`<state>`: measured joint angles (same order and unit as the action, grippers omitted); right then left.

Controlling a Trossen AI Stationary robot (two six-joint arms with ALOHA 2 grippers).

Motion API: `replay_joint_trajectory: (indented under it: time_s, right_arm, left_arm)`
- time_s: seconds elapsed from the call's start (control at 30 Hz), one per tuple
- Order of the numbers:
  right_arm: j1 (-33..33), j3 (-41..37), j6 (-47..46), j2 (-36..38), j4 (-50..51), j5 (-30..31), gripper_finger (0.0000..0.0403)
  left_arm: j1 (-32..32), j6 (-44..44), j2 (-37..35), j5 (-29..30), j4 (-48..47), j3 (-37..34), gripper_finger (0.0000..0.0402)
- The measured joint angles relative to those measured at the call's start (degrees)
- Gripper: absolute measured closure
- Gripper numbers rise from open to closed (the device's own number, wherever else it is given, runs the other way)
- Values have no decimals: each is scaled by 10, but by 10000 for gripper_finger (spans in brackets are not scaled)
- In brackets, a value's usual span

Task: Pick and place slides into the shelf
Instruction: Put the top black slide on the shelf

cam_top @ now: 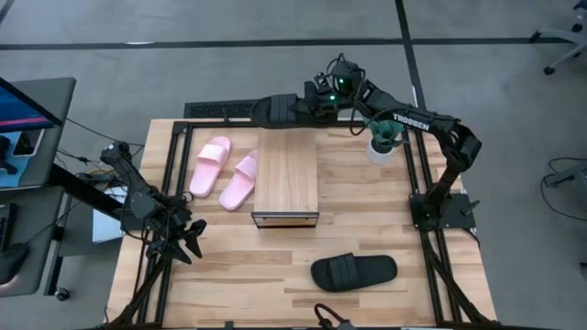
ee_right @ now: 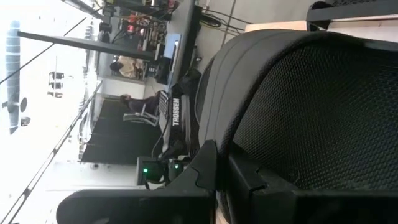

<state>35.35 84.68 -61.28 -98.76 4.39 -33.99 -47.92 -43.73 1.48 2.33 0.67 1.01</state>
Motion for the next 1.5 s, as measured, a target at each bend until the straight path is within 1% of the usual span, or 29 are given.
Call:
replay_joint_trajectory:
  time_s: [0.3, 0.43, 0.57, 0.8, 1.07, 1.5]
  right_arm:
    - [0, 0, 4, 0, 7, 28, 400]
    - [-2, -1, 4, -21, 12, 35, 400]
    - [-12, 10, -2, -46, 6, 30, 400]
    - [-10, 47, -2, -67, 8, 24, 400]
    - [-3, 50, -2, -85, 18, 9, 400]
    - [17, 50, 3, -85, 21, 8, 400]
  left_arm:
    - [0, 0, 0, 0, 0, 0, 239]
    - [0, 0, 0, 0, 0, 0, 239]
    - [0, 0, 0, 0, 0, 0, 239]
    - [0, 0, 0, 0, 0, 0, 239]
    - [0, 0, 0, 0, 0, 0, 239]
    - [0, 0, 0, 0, 0, 0, 239]
